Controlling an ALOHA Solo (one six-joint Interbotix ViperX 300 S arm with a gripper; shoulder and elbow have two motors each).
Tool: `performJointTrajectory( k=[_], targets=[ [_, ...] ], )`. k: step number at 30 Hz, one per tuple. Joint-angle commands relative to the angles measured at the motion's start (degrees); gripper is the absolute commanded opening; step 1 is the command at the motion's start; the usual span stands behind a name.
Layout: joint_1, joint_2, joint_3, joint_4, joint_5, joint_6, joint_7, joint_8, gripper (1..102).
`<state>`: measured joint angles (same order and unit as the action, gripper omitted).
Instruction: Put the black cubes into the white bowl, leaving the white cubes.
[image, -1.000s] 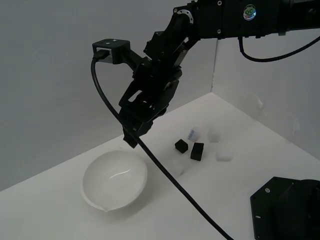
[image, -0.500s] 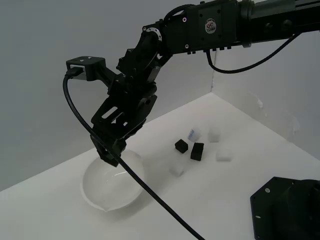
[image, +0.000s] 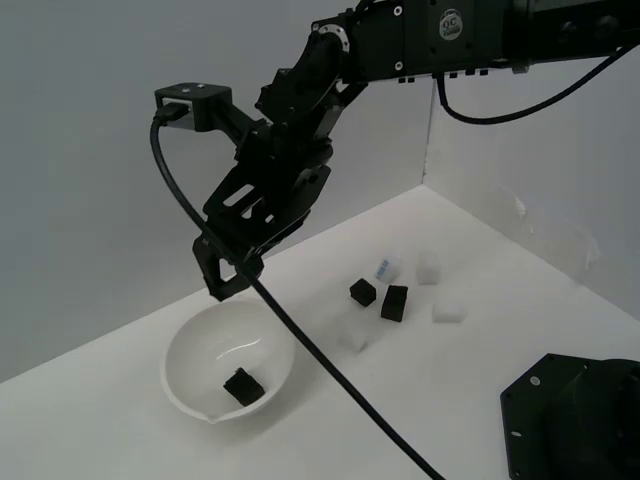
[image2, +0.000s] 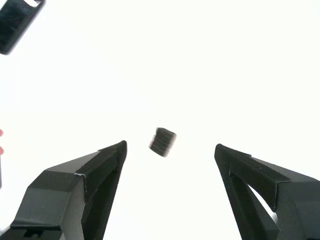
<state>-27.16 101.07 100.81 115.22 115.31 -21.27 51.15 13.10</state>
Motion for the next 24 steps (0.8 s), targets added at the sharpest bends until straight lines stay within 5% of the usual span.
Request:
performJointTrajectory(
  k=[1,15,24],
  targets=[
    [3.4,3.5,3.8,-0.3,-0.6,-0.1,2.0,0.6,100],
    [17.6,10.6,10.8,13.6,13.4,4.0,2.6,7.0,100],
    [23.2,10.7,10.9,17.8,17.4,6.1,2.5,9.3,100]
  ],
)
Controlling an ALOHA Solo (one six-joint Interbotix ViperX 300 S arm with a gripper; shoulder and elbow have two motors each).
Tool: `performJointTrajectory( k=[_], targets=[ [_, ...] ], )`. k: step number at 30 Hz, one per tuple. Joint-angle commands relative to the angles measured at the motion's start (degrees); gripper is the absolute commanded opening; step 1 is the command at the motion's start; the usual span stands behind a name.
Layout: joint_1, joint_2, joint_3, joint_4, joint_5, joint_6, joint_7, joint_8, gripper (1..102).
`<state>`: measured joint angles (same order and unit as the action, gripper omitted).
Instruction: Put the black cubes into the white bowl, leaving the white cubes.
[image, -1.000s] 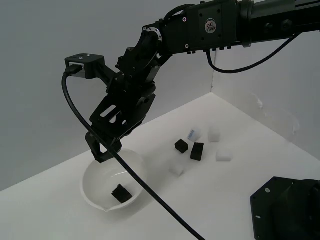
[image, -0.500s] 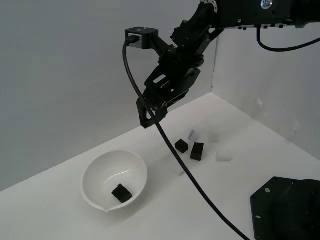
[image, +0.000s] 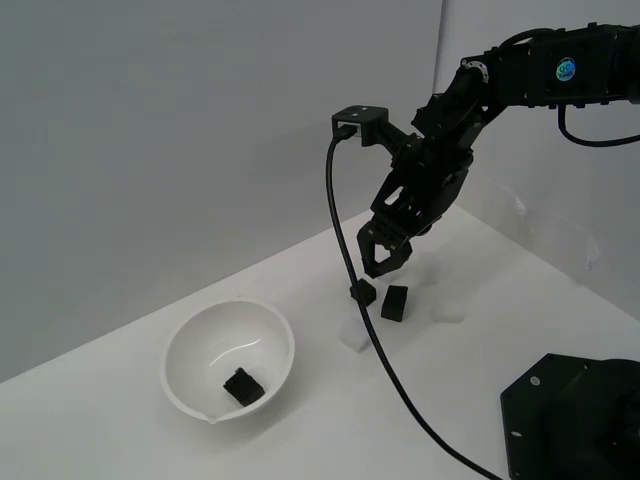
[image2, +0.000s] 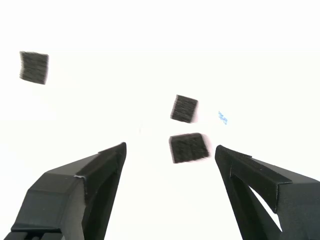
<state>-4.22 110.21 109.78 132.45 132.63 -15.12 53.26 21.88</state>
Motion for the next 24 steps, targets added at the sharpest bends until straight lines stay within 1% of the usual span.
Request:
performJointTrajectory(
  k=[1,6,10,18,24],
  targets=[
    [0.6,1.5,1.8,0.6,0.2,0.3,0.4,0.7,100],
    [2.4,0.4,0.8,1.1,0.8,0.6,0.4,2.3,100],
    [2.5,-0.9,-0.4,1.8,1.4,0.6,0.2,3.0,100],
    [2.5,-3.3,-2.8,4.0,3.5,-0.4,-3.5,3.2,100],
    [2.3,-3.6,-3.3,5.3,5.0,-1.3,-5.2,3.2,100]
  ],
)
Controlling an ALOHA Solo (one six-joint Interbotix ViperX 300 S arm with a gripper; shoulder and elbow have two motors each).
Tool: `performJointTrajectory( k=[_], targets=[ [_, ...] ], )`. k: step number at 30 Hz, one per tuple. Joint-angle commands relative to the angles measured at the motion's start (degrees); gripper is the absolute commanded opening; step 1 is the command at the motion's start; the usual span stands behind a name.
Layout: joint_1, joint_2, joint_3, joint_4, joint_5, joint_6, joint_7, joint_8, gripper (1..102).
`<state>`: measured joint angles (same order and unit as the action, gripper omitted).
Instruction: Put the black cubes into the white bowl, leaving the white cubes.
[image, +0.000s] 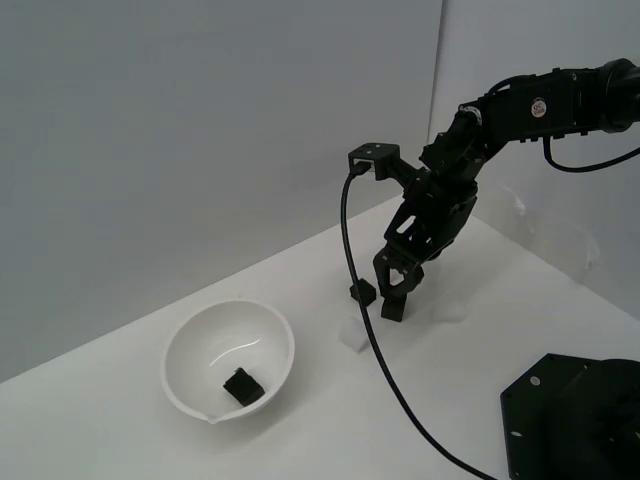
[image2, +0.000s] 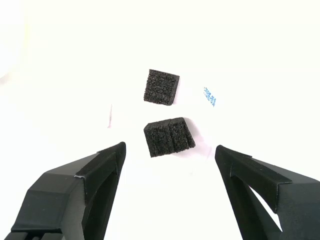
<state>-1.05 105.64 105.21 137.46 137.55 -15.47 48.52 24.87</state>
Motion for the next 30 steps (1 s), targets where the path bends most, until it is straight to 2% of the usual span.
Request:
performJointTrajectory(
  k=[1,17,21,27,29,30],
  targets=[
    [-0.9,0.7,1.1,0.5,0.3,-1.0,-0.7,0.2,100],
    [-3.1,-4.6,-4.1,0.9,0.7,-1.8,-4.7,0.2,100],
    [-3.1,-6.0,-5.5,0.9,0.7,-1.8,-5.4,1.7,100],
    [-3.1,-7.5,-6.9,1.1,0.9,-1.9,-5.5,1.9,99],
    [-3.1,-7.2,-6.7,1.1,1.0,-1.8,-5.4,1.9,91],
    [-2.9,-6.9,-6.3,1.2,1.1,-1.9,-5.3,1.9,81]
  ],
)
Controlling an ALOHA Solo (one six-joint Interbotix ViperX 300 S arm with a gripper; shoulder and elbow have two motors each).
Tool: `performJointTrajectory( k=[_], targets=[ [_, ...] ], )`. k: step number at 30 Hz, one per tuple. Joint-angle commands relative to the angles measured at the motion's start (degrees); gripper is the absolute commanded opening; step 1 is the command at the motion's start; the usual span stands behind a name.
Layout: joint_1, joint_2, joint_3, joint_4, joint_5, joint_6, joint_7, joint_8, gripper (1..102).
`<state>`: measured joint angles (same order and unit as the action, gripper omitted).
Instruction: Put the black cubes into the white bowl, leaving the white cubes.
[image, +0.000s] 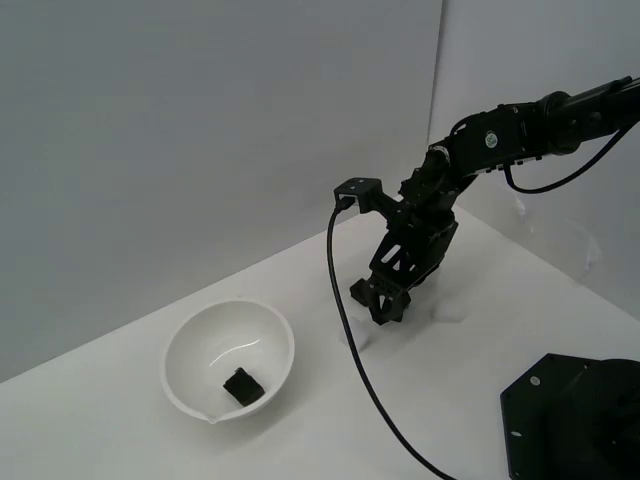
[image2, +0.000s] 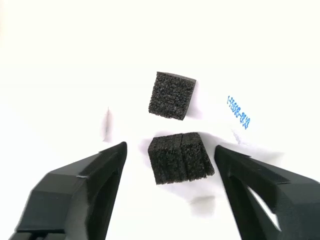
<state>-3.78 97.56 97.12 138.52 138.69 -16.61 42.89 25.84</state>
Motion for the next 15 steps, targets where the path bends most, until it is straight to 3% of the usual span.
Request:
performJointTrajectory(
  k=[1,3,6,9,15],
  targets=[
    [-0.1,1.3,1.9,0.3,0.0,-0.8,0.4,1.0,70],
    [0.2,1.6,2.1,0.4,0.2,-0.8,0.7,1.0,53],
    [0.4,1.8,2.4,1.0,0.7,-0.7,1.0,1.0,41],
    [0.5,2.0,2.6,1.1,1.0,-0.4,1.1,1.0,19],
    [0.6,4.6,5.1,1.0,0.7,-0.4,2.0,1.0,18]
  ],
)
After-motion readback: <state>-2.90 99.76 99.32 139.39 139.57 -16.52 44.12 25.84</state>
